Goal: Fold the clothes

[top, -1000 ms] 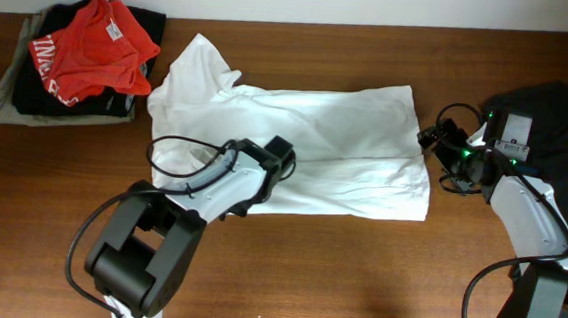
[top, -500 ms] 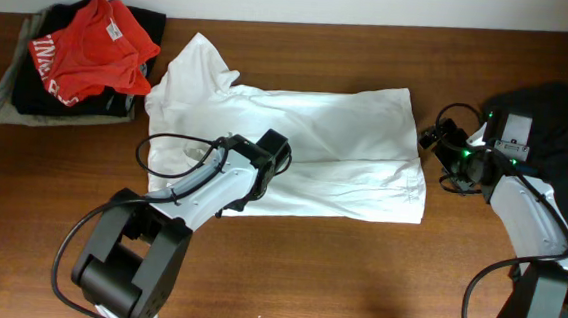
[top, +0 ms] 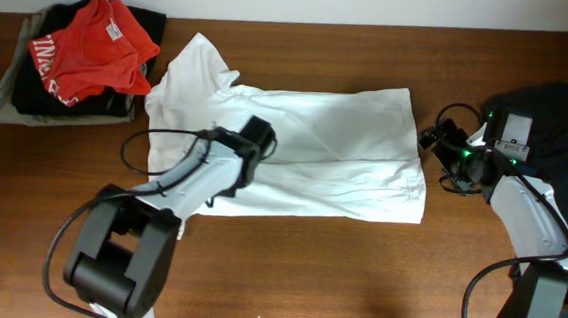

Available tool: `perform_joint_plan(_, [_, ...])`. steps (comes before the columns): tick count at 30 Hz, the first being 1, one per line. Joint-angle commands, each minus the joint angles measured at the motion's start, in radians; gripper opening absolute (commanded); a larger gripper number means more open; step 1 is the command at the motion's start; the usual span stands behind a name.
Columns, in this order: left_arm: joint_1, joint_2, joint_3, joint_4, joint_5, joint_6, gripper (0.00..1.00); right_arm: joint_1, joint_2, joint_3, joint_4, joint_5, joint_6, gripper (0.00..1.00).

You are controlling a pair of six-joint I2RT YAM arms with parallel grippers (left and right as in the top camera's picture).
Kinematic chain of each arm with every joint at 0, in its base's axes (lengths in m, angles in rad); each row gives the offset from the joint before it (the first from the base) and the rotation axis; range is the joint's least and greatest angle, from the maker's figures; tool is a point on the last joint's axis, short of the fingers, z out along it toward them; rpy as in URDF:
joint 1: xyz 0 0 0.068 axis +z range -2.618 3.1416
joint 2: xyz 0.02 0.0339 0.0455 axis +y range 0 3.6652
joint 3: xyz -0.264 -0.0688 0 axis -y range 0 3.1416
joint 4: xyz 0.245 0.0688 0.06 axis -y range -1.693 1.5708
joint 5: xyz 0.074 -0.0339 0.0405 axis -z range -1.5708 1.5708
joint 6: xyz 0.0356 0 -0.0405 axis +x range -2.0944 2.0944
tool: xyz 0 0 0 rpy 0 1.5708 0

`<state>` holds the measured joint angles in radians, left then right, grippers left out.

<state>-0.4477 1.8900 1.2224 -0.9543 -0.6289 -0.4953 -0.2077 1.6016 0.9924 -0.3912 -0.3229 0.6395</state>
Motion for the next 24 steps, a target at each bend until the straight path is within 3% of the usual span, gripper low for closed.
perform_joint_plan(1, [0.09, -0.023, 0.015, 0.002, -0.008, -0.013, 0.01, 0.006, -0.024, 0.016, -0.002, 0.017, -0.023, 0.99])
perform_joint_plan(12, [0.264, -0.024, 0.015, 0.03, -0.01, -0.013, 0.01, 0.006, -0.024, 0.016, -0.002, 0.017, -0.023, 0.99])
perform_joint_plan(22, [0.37, -0.024, 0.045, 0.06, -0.101, -0.017, 0.01, 0.006, -0.024, 0.016, -0.002, 0.018, -0.03, 0.99])
perform_joint_plan(23, [0.379, -0.024, 0.051, 0.059, -0.102, -0.016, 0.06, 0.006, -0.024, 0.016, -0.002, 0.02, -0.031, 0.99])
perform_joint_plan(24, [0.385, -0.024, 0.055, 0.057, -0.102, -0.016, 0.32, 0.006, -0.024, 0.016, -0.002, 0.02, -0.032, 0.99])
